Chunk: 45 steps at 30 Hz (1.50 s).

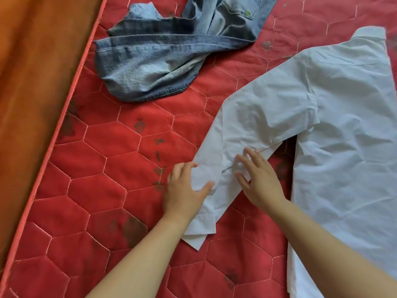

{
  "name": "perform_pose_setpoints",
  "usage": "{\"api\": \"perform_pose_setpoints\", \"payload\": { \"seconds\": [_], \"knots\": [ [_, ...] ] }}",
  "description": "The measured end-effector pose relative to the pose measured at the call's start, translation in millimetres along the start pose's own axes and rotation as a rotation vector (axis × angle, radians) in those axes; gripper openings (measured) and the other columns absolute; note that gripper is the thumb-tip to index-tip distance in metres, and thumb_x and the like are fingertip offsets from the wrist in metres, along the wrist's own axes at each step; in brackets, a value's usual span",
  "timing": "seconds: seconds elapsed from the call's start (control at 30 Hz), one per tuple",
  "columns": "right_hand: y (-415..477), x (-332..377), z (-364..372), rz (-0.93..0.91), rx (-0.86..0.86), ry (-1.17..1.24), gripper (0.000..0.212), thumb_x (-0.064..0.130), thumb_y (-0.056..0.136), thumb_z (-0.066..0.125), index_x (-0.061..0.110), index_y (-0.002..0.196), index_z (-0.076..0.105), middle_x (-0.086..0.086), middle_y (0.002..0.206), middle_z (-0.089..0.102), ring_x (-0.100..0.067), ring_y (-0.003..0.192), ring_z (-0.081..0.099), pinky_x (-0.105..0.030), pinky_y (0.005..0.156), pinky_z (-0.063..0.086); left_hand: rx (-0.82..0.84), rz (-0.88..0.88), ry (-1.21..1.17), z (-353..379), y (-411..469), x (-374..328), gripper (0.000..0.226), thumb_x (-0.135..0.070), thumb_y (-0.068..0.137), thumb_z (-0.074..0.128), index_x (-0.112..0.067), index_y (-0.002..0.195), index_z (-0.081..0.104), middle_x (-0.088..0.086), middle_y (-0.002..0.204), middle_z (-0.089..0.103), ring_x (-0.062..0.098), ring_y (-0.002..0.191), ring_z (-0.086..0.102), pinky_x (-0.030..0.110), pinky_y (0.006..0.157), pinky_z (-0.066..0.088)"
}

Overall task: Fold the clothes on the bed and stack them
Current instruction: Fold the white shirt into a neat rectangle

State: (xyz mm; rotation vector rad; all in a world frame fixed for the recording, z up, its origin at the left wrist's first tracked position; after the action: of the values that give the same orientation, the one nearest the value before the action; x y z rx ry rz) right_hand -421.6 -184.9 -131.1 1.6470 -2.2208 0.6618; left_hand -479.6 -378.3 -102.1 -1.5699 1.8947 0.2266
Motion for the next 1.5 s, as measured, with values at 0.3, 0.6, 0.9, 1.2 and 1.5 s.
{"api": "perform_pose_setpoints", "payload": {
  "seconds": [0.3, 0.6, 0.9, 1.2, 1.5],
  "knots": [
    [-14, -8, 23, 0.052, 0.18, -0.185, 0.068, 0.052, 0.092, 0.034, 0.034, 0.148, 0.001, 0.011, 0.154, -0.018, -0.011, 0.141, -0.02, -0.042, 0.114, -0.005, 0.05, -0.069, 0.01, -10, 18, 18, 0.004, -0.022, 0.088, 0.059, -0.019, 0.086, 0.06, -0.007, 0.092, 0.056, 0.017, 0.088, 0.055, 0.029, 0.074, 0.043],
    [-17, -2, 38, 0.126, 0.055, -0.174, 0.068, 0.062, 0.088, 0.023, 0.032, 0.148, 0.009, 0.012, 0.157, -0.008, -0.011, 0.143, -0.014, -0.034, 0.112, -0.016, 0.151, 0.016, 0.107, 4, 6, 12, 0.022, -0.035, 0.084, 0.064, -0.025, 0.102, 0.059, -0.009, 0.102, 0.054, 0.012, 0.096, 0.05, 0.027, 0.08, 0.041],
    [-18, -2, 34, 0.092, -0.025, -0.154, 0.064, 0.057, 0.087, 0.037, 0.027, 0.142, 0.033, 0.001, 0.156, 0.019, -0.018, 0.144, 0.01, -0.038, 0.112, 0.008, 0.132, 0.086, 0.113, 4, 1, 17, 0.023, -0.036, 0.084, 0.062, -0.022, 0.101, 0.057, -0.006, 0.1, 0.053, 0.018, 0.092, 0.052, 0.033, 0.076, 0.044],
    [-22, -1, 24, 0.079, -0.05, -0.088, 0.061, 0.039, 0.082, 0.066, 0.023, 0.137, 0.044, -0.004, 0.149, 0.033, -0.028, 0.138, 0.028, -0.044, 0.105, 0.03, 0.015, 0.003, 0.281, 41, 3, -9, 0.047, -0.06, 0.068, 0.063, -0.025, 0.098, 0.054, -0.007, 0.1, 0.05, 0.017, 0.092, 0.047, 0.033, 0.074, 0.035],
    [-25, 0, 9, 0.058, -0.058, 0.022, 0.059, 0.031, 0.081, 0.07, 0.016, 0.133, 0.048, -0.007, 0.143, 0.04, -0.027, 0.131, 0.037, -0.041, 0.103, 0.036, -0.1, -0.13, -0.303, -22, 26, 9, 0.009, -0.02, 0.084, 0.059, -0.023, 0.076, 0.06, -0.01, 0.068, 0.062, 0.0, 0.064, 0.054, 0.015, 0.055, 0.038]
  ]
}}
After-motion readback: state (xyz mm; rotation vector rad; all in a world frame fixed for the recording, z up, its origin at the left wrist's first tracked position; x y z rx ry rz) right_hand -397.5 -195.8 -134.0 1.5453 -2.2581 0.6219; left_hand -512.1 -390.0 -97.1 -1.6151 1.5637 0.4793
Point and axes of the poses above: each hand's wrist, its own y-axis towards the middle knuckle, its own z-axis out of the palm, x = y × z, the point moved 1 cm from there along y, towards the middle knuckle
